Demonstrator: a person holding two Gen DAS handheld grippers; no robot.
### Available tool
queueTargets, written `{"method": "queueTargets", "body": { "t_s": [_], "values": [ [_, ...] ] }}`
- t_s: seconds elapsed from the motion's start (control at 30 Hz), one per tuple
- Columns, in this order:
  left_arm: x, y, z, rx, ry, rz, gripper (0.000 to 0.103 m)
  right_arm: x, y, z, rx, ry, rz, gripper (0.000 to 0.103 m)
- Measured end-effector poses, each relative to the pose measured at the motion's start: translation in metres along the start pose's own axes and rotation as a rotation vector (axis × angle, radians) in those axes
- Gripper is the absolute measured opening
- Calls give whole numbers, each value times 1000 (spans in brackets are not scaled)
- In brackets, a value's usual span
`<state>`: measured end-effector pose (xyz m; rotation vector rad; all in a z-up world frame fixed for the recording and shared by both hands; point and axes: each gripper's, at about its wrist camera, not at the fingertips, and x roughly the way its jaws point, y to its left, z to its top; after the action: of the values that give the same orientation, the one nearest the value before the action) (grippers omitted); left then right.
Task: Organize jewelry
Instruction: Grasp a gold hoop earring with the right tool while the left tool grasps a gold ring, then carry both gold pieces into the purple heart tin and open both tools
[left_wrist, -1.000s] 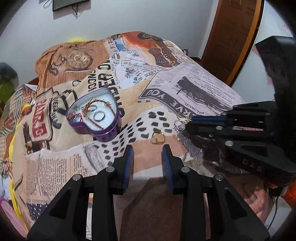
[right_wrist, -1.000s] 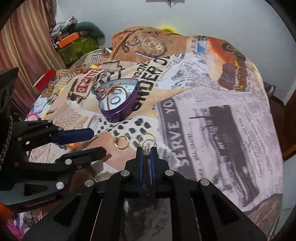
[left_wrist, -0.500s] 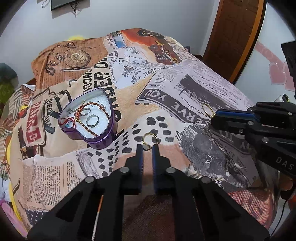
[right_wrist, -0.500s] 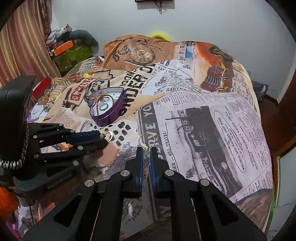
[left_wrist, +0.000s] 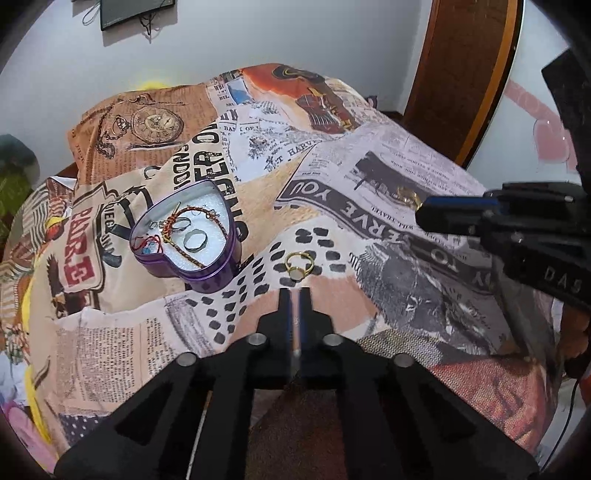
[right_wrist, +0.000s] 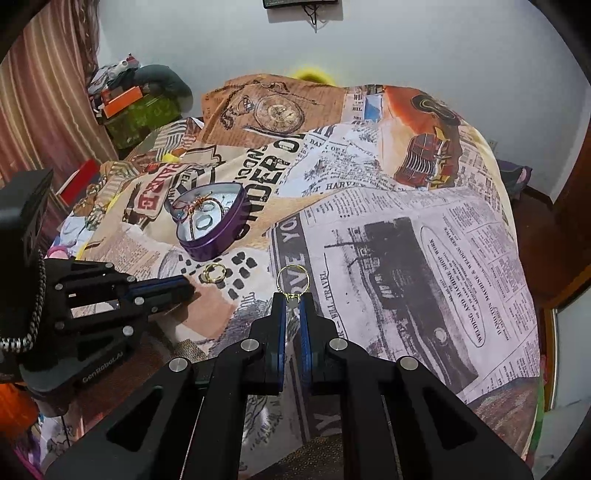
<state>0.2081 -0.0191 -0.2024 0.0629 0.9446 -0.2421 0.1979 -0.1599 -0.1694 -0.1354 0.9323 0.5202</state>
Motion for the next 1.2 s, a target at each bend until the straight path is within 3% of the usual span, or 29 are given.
{"method": "queueTargets", "body": {
  "t_s": [0.03,0.07,0.1,0.13,0.27,0.37,0.47,0.87,1.2],
  "values": [
    [1,0,1,5,4,8,23,0,0,0,1,-3,0,7],
    [2,-1,2,12,3,14,42,0,0,1,2,-5,2,7],
    [2,-2,4,17,-5,21,54,0,-1,2,4,-7,3,7],
    [2,-2,5,20,-9,18,54,0,-1,2,6,-9,3,7],
    [10,-2,15,22,11,-38,51,1,-3,2,12,-10,9,7],
    [23,-2,22,22,38,-46,30,3,-6,0,18,-7,11,7],
    [27,2,26,6,33,-37,18,4,-9,-2,23,-1,7,7],
    [-4,10,14,5,-59,2,17,2,-2,6,4,-7,-6,7],
    [-39,50,20,-49,-141,24,18,4,31,34,-53,-33,15,7]
  ]
}}
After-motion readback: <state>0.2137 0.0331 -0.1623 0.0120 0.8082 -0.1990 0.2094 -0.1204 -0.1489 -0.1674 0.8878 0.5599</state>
